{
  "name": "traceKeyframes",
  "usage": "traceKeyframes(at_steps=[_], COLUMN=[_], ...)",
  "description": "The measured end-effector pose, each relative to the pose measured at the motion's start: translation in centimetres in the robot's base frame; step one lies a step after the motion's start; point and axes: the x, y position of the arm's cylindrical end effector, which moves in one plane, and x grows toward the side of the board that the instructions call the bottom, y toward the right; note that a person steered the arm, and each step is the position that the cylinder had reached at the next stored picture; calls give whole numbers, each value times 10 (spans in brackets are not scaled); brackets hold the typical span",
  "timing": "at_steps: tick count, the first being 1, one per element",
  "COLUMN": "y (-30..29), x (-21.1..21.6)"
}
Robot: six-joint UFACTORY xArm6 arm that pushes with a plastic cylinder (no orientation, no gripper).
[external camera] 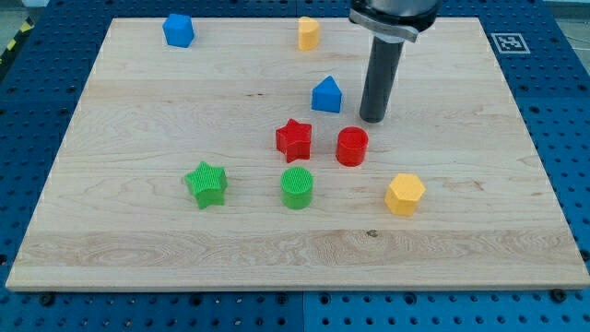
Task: Move the blue triangle diagonally to the bottom right of the yellow heart
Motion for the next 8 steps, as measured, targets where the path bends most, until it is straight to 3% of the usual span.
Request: traceKeyframes(at_steps=[3,7,8], y=[-36,-32,-63], x=[0,-12,-7])
